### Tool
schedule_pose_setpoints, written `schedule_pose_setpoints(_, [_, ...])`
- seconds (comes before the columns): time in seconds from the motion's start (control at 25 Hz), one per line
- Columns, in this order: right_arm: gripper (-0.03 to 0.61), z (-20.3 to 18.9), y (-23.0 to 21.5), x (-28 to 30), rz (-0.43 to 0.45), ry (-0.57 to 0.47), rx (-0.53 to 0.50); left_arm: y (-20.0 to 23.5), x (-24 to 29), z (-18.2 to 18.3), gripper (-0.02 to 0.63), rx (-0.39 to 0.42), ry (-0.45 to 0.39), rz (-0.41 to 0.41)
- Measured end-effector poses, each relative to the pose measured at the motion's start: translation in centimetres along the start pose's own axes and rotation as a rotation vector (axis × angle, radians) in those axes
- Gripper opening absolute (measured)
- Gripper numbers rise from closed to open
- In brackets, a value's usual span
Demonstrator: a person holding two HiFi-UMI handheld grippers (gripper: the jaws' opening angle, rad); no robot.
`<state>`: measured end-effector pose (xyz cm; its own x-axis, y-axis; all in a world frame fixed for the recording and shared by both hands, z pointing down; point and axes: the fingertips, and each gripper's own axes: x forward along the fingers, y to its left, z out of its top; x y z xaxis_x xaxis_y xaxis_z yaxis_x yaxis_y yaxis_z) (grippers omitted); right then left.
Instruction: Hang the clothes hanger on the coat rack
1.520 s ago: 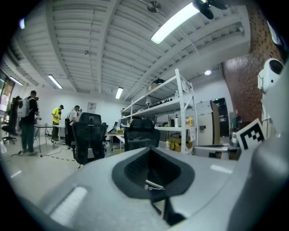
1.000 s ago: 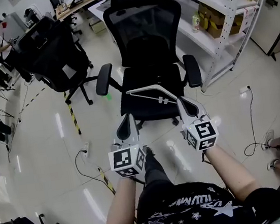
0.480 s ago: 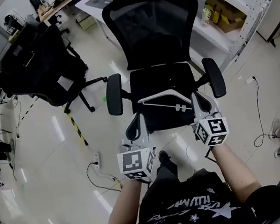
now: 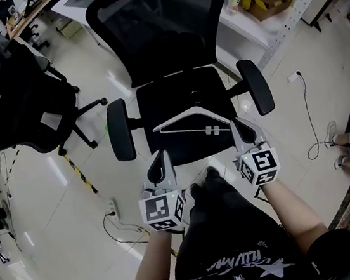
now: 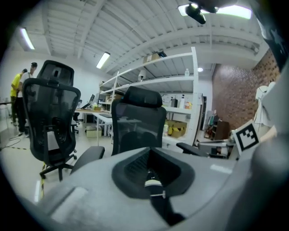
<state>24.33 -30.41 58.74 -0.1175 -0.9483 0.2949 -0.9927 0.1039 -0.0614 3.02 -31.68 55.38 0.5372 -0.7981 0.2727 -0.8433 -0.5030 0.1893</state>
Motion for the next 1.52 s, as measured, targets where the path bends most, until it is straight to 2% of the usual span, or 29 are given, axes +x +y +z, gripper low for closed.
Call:
schedule_pose_setpoints(0.12, [0.006, -1.8, -0.5, 0.6, 0.006, 0.034, -0.011, 0.0, 1.7, -1.8, 0.005, 0.004, 0.043, -0.015])
schedule_pose_setpoints(0.28, [0.006, -3.7, -1.1, 2.0, 0.024, 0.069, -0.011, 0.3, 4.1, -4.0, 0.005, -0.03, 0.08, -0.016])
schedule_pose_setpoints(0.52, [0.007, -7.6, -2.3, 5.1, 0.069, 0.114, -0.003, -0.3, 8.4, -7.4, 0.005, -0.062, 0.105, -0.047])
schedule_pose_setpoints(0.8, [0.012, -13.0, -4.0, 8.9, 0.083, 0.22, -0.009, -0.6, 11.8, -12.8, 0.005, -0.059, 0.219, -0.055])
schedule_pose_setpoints(0.92, [0.08, -15.4, -4.4, 10.4, 0.107, 0.274, 0.01, 0.1, 12.8, -15.1, 0.005, -0.064, 0.269, -0.034])
schedule_pose_setpoints(1.04, [0.113, -17.3, -4.8, 11.9, 0.13, 0.322, 0.004, 0.8, 13.9, -16.4, 0.005, -0.07, 0.294, -0.017])
schedule_pose_setpoints(1.16, [0.156, -18.8, -4.9, 13.4, 0.169, 0.362, -0.03, 1.5, 15.2, -17.2, 0.005, -0.078, 0.31, -0.015])
schedule_pose_setpoints(1.24, [0.219, -20.1, -4.7, 14.1, 0.215, 0.401, -0.064, 1.8, 15.9, -17.9, 0.005, -0.082, 0.321, -0.015])
schedule_pose_setpoints(1.32, [0.248, -21.5, -4.5, 14.6, 0.257, 0.449, -0.095, 2.0, 16.3, -18.4, 0.005, -0.081, 0.332, -0.014])
schedule_pose_setpoints(1.52, [0.253, -24.1, -4.9, 15.9, 0.295, 0.54, -0.143, 3.3, 17.3, -19.7, 0.005, -0.071, 0.337, 0.012])
